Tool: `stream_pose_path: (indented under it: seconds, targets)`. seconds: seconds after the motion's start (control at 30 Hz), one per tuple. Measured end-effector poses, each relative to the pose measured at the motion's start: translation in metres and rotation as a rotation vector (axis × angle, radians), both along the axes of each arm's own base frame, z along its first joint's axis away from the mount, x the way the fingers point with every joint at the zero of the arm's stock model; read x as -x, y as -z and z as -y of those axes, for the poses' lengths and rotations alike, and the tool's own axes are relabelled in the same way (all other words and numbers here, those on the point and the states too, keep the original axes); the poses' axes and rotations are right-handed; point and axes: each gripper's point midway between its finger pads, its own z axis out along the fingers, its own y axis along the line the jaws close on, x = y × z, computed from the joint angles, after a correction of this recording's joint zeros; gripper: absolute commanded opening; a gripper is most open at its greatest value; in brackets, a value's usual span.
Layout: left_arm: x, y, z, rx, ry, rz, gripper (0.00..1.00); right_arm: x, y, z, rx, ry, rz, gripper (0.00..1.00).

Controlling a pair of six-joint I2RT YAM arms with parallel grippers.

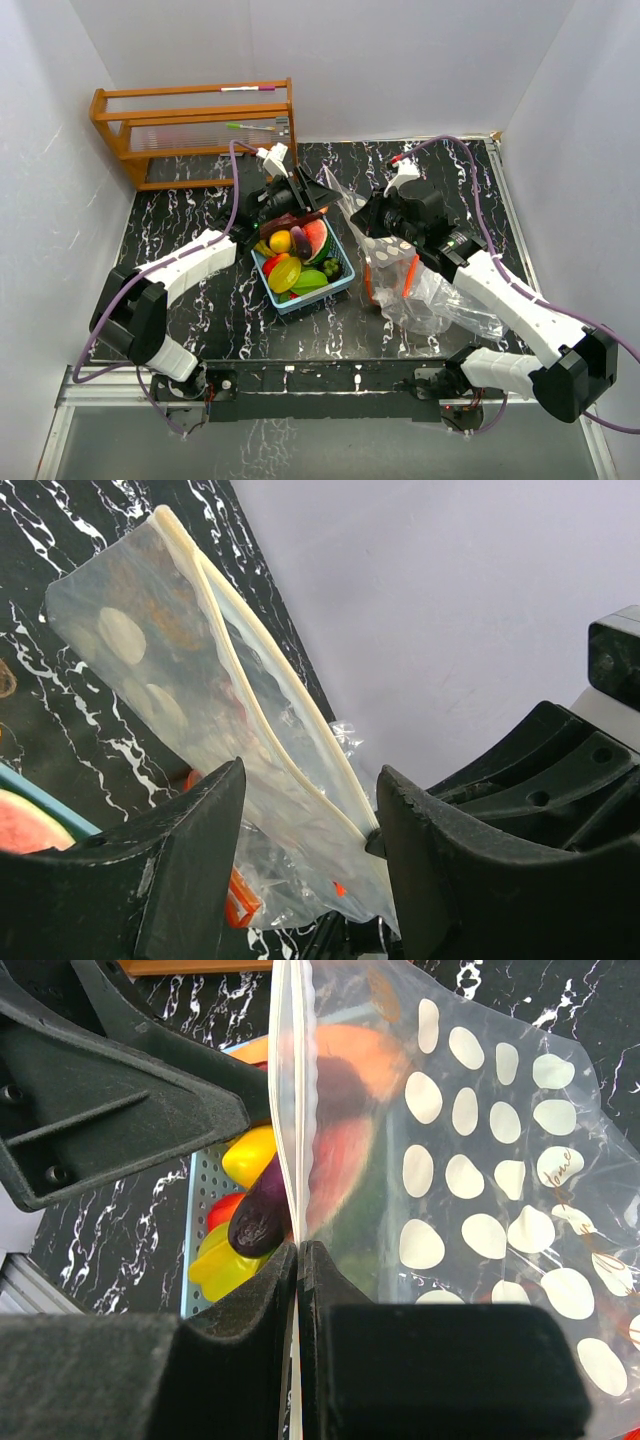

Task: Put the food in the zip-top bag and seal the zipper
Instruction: Pick up the zipper food storage bag at the center of the board.

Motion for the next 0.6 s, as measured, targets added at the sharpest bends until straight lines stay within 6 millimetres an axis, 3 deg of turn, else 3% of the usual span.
stream_pose_path:
  seconds: [0.27,0.6]
  targets:
    - [-0.001,0.005,-0.002,-0.022,-0.008,0.001,0.47,0.0,0.0,0.0,0.001,-0.001,0.0,0.08]
    - [-0.004,0.016,0.001,-0.036,-0.007,-0.014,0.46,0.003,0.0,-0.003,0.004,-0.017,0.002,0.08]
